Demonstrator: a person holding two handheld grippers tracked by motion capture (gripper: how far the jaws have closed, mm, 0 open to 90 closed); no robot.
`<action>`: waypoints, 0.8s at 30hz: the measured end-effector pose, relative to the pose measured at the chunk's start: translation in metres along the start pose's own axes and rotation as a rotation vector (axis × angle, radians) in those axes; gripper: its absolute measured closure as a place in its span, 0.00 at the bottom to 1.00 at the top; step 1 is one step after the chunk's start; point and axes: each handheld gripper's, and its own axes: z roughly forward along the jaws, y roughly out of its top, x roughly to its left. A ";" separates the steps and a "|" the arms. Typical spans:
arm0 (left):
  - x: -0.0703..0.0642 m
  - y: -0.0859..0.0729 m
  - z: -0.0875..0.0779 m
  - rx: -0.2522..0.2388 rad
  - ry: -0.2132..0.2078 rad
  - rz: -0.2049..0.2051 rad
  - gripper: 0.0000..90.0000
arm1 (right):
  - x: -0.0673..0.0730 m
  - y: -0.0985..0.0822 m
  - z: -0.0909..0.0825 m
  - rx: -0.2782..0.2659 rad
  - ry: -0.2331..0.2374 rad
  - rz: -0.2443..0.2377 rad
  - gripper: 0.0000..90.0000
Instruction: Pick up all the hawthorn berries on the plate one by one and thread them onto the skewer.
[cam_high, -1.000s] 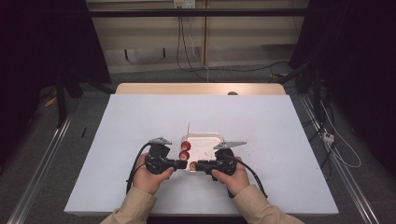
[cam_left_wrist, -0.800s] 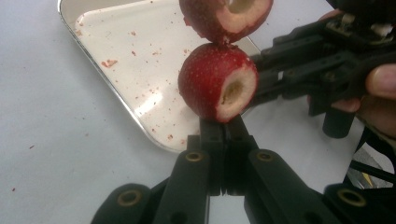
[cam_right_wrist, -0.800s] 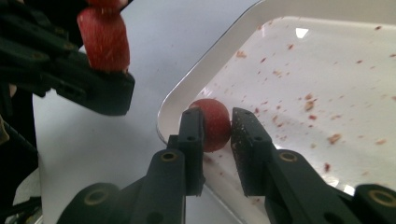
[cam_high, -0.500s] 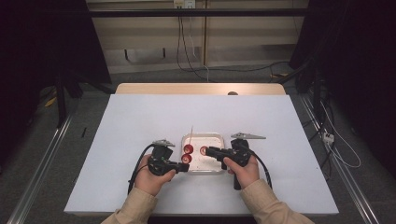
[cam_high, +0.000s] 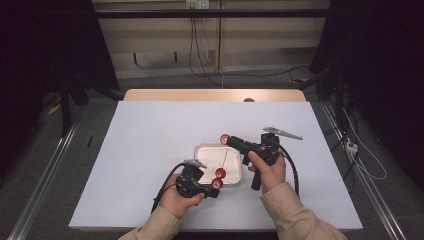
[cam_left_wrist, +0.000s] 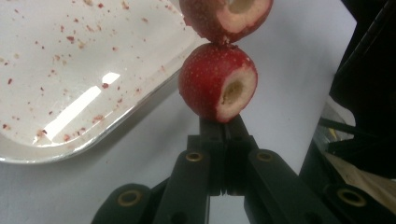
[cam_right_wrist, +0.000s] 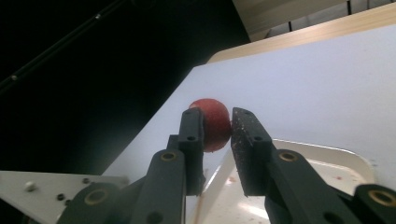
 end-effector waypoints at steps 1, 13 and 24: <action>0.000 0.000 0.000 -0.013 0.008 0.002 1.00 | 0.002 -0.001 0.001 -0.005 0.012 0.011 0.83; 0.004 -0.002 -0.005 -0.086 0.013 -0.031 1.00 | 0.005 -0.005 0.008 -0.009 0.039 0.037 0.83; 0.007 -0.002 -0.010 -0.089 0.011 -0.054 1.00 | -0.001 -0.012 0.008 0.023 0.032 0.015 0.87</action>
